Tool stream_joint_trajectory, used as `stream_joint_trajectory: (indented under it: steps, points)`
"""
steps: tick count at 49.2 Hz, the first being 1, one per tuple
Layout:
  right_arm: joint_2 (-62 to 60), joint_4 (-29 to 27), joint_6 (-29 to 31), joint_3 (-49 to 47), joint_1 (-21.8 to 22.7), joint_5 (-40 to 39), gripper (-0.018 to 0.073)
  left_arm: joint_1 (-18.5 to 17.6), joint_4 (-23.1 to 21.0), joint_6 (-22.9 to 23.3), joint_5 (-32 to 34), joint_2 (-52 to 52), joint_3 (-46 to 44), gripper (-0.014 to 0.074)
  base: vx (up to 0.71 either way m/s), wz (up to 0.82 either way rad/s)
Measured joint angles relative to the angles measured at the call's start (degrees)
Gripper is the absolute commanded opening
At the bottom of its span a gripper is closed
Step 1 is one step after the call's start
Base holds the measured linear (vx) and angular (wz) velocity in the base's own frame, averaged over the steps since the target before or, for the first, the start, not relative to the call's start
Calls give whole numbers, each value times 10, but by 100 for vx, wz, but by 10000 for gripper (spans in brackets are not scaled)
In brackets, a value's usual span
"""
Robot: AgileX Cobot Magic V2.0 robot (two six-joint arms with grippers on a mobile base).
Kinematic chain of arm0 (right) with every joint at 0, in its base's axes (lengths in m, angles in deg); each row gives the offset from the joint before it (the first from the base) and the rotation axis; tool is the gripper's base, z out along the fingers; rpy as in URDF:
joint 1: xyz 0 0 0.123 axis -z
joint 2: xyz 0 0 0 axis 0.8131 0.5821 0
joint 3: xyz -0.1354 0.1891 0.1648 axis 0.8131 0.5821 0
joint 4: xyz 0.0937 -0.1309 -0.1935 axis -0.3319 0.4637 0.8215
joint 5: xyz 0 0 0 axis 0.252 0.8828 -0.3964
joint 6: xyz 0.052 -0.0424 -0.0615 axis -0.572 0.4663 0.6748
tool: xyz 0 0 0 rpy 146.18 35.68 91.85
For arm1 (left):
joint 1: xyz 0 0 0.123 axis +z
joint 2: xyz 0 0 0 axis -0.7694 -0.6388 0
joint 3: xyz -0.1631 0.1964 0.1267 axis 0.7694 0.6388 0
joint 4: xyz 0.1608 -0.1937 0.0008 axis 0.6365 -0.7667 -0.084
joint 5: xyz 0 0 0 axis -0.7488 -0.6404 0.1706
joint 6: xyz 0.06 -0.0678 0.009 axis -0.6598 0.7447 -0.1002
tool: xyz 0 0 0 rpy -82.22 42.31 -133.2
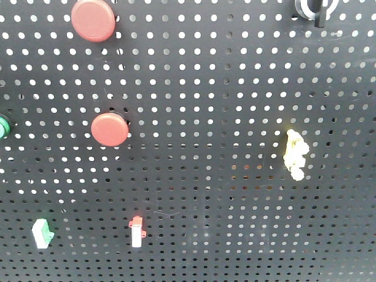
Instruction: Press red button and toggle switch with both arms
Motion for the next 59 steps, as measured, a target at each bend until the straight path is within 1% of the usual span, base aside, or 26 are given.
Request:
stream_joint_trajectory:
  steps: [2,4,5,14,25,35,39,44,47,50,52,54,59]
  points:
    - [0,-1,6,0,0,1,-3,-9,-26,-27,-5,-20,-24,2,0,0]
    - [0,-3,8,0,0,1,-3,-15,-40,-38,-7,-39,-40,2,0,0]
    - [0,-4,8,0,0,2,-3,-20,-55,-51,-7,-85,-89,2,0,0]
    - [0,-5,10,0,0,2,-3,-24,-56,-53,-7,-142,-142,2,0,0]
    - [0,-5,10,0,0,2,-3,-25,-68,-53,-9,-181,-169,2,0,0]
    - [0,-7,10,0,0,2,-3,-26,-67,-53,-27,-178,-173,2,0,0]
    - [0,-16,10,0,0,2,-3,-26,-55,-54,-46,-169,-171,2,0,0]
    - [0,-30,15,0,0,11,-3,-26,-42,-54,-53,-141,-153,2,0,0]
    - [0,-49,39,0,0,20,-3,-25,-40,-54,-52,-115,-132,2,0,0]
    - [0,-80,84,0,0,28,-3,-24,-40,-54,-48,-84,-108,2,0,0]
    - [0,-110,120,0,0,31,-3,-24,-40,-54,-45,-69,-95,2,0,0]
    - [2,-148,161,0,0,32,-3,-24,-40,-54,-42,-44,-76,2,0,0]
    - [15,-297,285,-3,0,42,-3,-24,-40,-54,-42,-3,-33,2,0,0]
